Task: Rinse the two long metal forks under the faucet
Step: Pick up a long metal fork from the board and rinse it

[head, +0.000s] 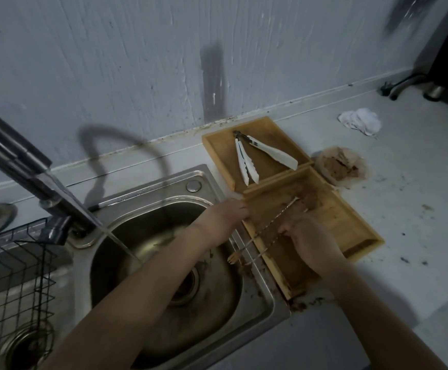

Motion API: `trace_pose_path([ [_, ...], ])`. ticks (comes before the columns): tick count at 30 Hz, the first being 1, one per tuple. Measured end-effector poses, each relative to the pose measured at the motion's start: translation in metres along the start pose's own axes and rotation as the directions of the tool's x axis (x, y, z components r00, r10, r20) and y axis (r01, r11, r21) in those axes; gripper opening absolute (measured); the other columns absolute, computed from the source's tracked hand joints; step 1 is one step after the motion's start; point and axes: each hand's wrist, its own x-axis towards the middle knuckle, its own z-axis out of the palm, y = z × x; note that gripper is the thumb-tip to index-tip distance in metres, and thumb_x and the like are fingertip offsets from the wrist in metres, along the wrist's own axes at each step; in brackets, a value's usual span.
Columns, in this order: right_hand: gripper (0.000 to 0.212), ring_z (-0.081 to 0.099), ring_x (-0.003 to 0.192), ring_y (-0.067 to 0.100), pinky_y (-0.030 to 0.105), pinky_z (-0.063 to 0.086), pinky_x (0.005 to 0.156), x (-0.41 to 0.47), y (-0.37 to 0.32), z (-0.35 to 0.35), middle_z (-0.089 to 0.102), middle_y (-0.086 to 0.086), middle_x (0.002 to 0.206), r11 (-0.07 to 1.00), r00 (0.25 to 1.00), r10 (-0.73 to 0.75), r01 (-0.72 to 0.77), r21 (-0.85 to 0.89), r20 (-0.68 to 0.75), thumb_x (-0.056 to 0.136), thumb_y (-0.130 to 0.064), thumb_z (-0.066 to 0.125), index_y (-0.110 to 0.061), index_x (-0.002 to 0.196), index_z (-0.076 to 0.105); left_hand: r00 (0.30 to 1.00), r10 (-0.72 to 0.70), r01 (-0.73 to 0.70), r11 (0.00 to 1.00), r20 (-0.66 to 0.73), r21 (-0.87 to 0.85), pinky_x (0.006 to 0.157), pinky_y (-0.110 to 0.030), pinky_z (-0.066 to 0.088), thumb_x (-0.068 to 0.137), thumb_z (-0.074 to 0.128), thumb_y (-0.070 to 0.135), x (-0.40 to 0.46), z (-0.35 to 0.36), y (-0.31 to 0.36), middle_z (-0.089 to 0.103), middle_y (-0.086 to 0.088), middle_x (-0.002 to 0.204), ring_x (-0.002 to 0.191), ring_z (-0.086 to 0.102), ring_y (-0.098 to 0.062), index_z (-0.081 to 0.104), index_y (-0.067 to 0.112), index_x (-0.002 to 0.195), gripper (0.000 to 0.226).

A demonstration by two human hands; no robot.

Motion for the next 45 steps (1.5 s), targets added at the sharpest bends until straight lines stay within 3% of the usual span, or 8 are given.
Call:
trace_pose_path([
  [5,0.028,0.055,0.106,0.018,0.02,0.034,0.087,-0.008,-0.008,-0.011,0.061,0.0,0.113,0.998,0.989,-0.059,0.06,0.004,-0.136,0.087,-0.002,0.052,-0.019,0.106,0.065,0.986,-0.113,0.086,0.975,-0.123,-0.206,0.113,-0.03,0.034,0.092,0.047,0.005,-0.029,-0.013,-0.008,0.04,0.004,0.148,0.137,0.036,-0.011,0.041,0.024,0.141,0.053],
  [9,0.041,0.066,0.08,0.025,0.03,0.051,0.068,-0.012,-0.026,-0.033,0.07,0.007,0.089,0.971,0.918,-0.238,0.233,-0.056,-0.317,0.061,0.016,0.067,-0.011,0.092,0.07,0.931,-0.284,0.141,0.861,-0.231,-0.488,0.096,-0.025,0.047,0.092,0.052,0.012,-0.052,-0.03,-0.004,0.05,0.005,0.135,0.11,0.054,-0.007,0.048,0.023,0.135,0.045],
  [16,0.037,0.065,0.081,0.022,0.027,0.047,0.068,-0.011,-0.091,-0.056,0.07,0.009,0.095,0.941,0.845,-0.291,0.338,0.026,-0.449,0.072,0.007,0.055,-0.009,0.103,0.068,0.727,-0.638,-0.15,0.212,-0.253,-0.966,0.071,-0.015,0.051,0.087,0.055,-0.006,-0.098,-0.044,0.008,0.068,-0.002,0.087,0.079,0.066,-0.006,0.061,0.007,0.103,0.021],
  [22,0.04,0.059,0.095,0.017,0.029,0.05,0.078,0.0,-0.132,-0.026,0.064,0.002,0.111,0.936,0.909,-0.316,0.346,0.067,-0.272,0.083,0.002,0.052,-0.018,0.118,0.06,0.679,-0.732,-0.146,-0.213,0.059,-0.966,0.066,-0.02,0.055,0.084,0.062,-0.001,-0.137,-0.026,0.013,0.076,0.0,0.078,0.071,0.07,-0.011,0.069,0.011,0.092,0.016],
  [28,0.039,0.056,0.103,0.015,0.025,0.043,0.085,-0.005,-0.155,-0.005,0.06,-0.001,0.117,0.91,0.904,-0.414,0.413,-0.032,-0.103,0.089,-0.008,0.046,-0.023,0.124,0.055,0.572,-0.741,-0.383,-0.62,0.352,-0.685,0.067,-0.021,0.06,0.091,0.055,0.007,-0.154,-0.007,0.019,0.075,-0.006,0.082,0.07,0.073,-0.009,0.066,0.006,0.1,0.014],
  [32,0.037,0.053,0.104,0.012,0.024,0.043,0.088,-0.011,-0.167,0.002,0.057,-0.003,0.116,0.878,0.897,-0.442,0.435,-0.2,0.009,0.092,-0.012,0.042,-0.023,0.126,0.048,0.512,-0.687,-0.465,-0.726,0.515,-0.506,0.053,-0.02,0.058,0.093,0.052,0.009,-0.148,0.015,0.019,0.069,-0.009,0.089,0.071,0.069,-0.011,0.062,0.004,0.102,0.014],
  [36,0.021,0.057,0.079,0.012,0.023,0.045,0.066,-0.011,-0.175,0.01,0.063,-0.001,0.091,0.88,0.902,-0.431,0.427,-0.209,0.027,0.086,-0.014,0.054,-0.02,0.104,0.063,0.515,-0.648,-0.515,-0.757,0.562,-0.401,0.053,-0.021,0.058,0.093,0.052,0.006,-0.144,0.024,0.021,0.067,-0.011,0.087,0.076,0.066,-0.015,0.061,0.003,0.094,0.01],
  [45,0.026,0.047,0.039,0.011,0.021,0.026,0.038,-0.011,-0.182,0.013,0.051,-0.002,0.045,0.826,0.879,-0.477,0.452,-0.337,0.009,0.039,-0.003,0.084,-0.014,0.055,0.066,0.493,-0.651,-0.622,-0.728,0.577,-0.289,0.048,-0.024,0.058,0.096,0.047,0.011,-0.148,0.034,0.01,0.072,-0.013,0.062,0.056,0.071,-0.016,0.06,-0.002,0.091,0.019],
])
